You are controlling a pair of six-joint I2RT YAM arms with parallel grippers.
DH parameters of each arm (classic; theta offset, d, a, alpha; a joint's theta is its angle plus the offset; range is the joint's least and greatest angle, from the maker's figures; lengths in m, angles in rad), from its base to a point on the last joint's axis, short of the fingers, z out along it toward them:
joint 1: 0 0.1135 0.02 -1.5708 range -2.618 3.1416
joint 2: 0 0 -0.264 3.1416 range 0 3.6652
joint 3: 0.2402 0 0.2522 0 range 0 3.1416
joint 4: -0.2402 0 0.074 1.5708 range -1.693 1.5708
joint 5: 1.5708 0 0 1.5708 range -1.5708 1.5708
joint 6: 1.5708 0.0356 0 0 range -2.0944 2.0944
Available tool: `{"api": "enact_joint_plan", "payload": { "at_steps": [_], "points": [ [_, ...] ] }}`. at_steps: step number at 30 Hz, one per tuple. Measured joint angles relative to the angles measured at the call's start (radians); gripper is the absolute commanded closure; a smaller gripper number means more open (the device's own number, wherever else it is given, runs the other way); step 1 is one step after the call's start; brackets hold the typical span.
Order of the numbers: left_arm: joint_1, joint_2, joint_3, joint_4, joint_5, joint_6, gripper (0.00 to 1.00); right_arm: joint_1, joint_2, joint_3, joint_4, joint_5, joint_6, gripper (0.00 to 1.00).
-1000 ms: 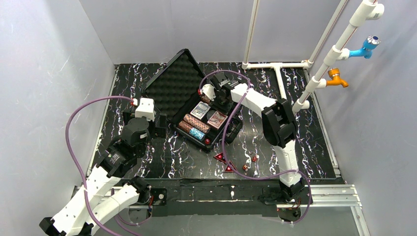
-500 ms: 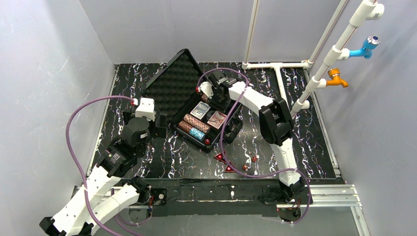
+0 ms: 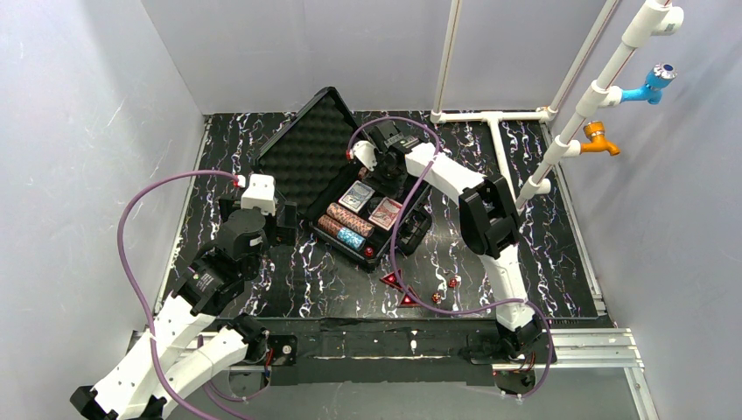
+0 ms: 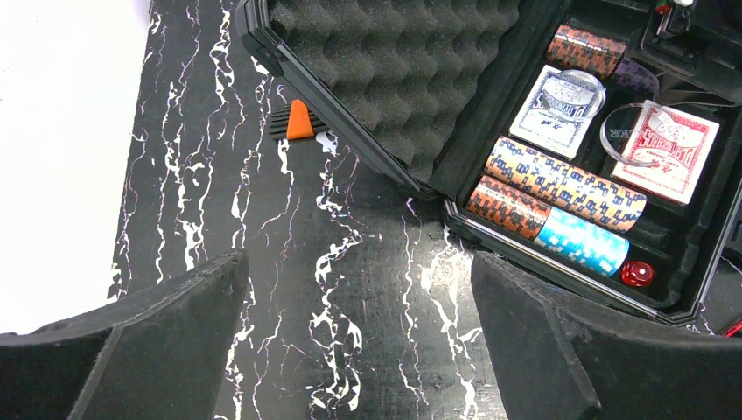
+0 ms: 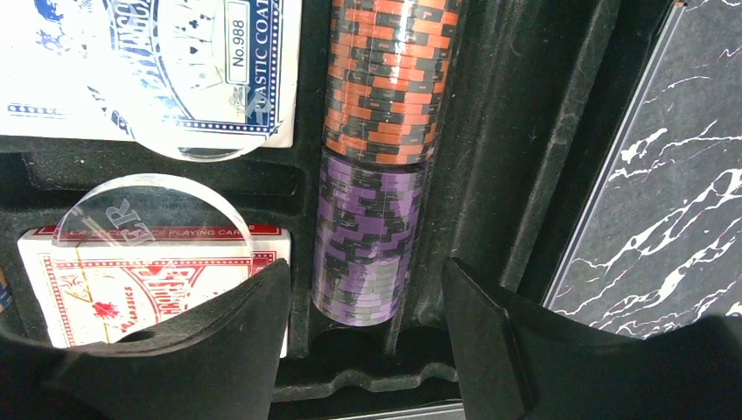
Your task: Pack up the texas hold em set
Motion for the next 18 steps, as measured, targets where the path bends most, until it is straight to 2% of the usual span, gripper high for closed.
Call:
{"api": "enact_joint_plan", "payload": {
  "at_steps": [7, 11, 18],
  "points": [
    [0.0, -0.002, 0.0, 0.0, 0.0, 0.0, 0.02, 0.0, -0.013, -0.002, 0.021, 0.023, 0.016, 0.28],
    [0.0, -0.01, 0.0, 0.0, 0.0, 0.0, 0.02, 0.0, -0.102, -0.066, 0.099, 0.053, 0.081, 0.3],
    [0.0, -0.027, 0.0, 0.0, 0.0, 0.0, 0.02, 0.0, -0.335, -0.253, 0.246, 0.133, 0.269, 0.5]
  ]
}}
